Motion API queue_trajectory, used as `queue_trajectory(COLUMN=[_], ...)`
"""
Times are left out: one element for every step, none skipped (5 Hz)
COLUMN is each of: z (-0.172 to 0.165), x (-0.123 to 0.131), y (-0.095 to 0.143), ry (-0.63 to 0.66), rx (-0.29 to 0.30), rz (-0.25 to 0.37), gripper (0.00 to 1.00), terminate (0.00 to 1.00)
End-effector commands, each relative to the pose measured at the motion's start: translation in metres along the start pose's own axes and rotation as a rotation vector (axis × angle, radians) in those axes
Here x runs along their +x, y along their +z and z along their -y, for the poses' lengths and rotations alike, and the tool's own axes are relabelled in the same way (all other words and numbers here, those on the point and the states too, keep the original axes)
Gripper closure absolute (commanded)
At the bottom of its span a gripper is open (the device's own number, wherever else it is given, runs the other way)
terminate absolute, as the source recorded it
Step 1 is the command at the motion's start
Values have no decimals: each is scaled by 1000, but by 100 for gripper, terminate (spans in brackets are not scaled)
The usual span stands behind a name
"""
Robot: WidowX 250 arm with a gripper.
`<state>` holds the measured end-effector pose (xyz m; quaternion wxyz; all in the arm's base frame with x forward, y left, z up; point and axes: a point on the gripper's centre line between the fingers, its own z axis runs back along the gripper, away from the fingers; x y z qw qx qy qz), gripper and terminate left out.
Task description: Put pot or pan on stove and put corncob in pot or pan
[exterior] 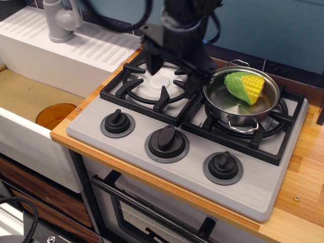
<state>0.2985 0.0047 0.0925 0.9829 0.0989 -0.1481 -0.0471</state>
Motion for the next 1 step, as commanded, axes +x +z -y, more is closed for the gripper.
queue_trajectory(z=[10], x=[15], y=[-1], ry=[63], rx=[-56], rz=[36], gripper=[0], terminate=[100])
